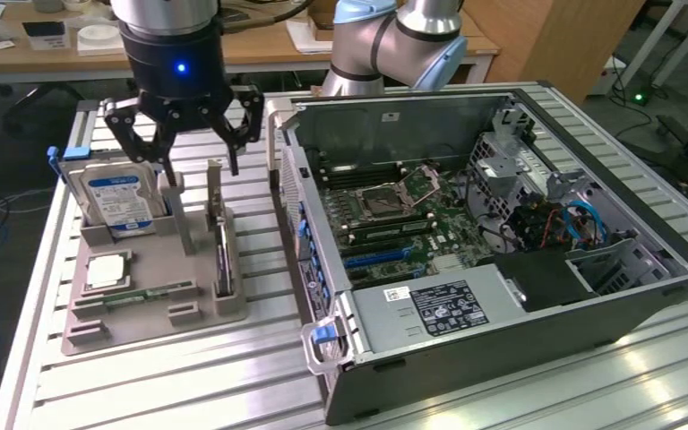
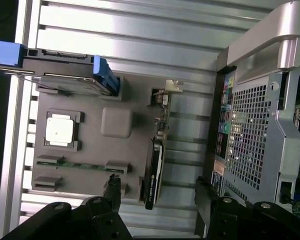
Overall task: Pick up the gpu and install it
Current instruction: 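Pick up the gpu and move the gpu toward the slot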
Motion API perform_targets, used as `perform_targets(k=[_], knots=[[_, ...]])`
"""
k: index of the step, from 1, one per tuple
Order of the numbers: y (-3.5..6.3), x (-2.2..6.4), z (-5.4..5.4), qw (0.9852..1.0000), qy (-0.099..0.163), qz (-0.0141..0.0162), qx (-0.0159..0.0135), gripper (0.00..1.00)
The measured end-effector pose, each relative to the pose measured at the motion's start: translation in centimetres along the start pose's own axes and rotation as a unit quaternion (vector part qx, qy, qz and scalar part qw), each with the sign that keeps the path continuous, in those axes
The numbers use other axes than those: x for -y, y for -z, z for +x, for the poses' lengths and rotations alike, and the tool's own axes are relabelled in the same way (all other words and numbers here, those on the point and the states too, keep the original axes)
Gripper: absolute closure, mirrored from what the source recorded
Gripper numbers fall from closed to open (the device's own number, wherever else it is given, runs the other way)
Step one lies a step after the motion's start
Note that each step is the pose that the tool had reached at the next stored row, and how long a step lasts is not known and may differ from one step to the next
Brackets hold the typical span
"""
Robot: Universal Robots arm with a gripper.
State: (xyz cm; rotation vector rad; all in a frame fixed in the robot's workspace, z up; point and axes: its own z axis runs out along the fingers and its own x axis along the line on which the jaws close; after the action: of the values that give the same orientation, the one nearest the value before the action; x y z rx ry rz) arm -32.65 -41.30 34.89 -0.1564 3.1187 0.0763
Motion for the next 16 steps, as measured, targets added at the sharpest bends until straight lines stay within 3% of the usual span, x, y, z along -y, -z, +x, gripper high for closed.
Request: perform_targets(k=[7,16], knots=[[-0.42,0.13,0.02,0.9994,-0.034,0.0008,0.0015,0.29],[-1.10,0.52,-0.10,0.9993,-0.037,0.0012,0.0016,0.29]])
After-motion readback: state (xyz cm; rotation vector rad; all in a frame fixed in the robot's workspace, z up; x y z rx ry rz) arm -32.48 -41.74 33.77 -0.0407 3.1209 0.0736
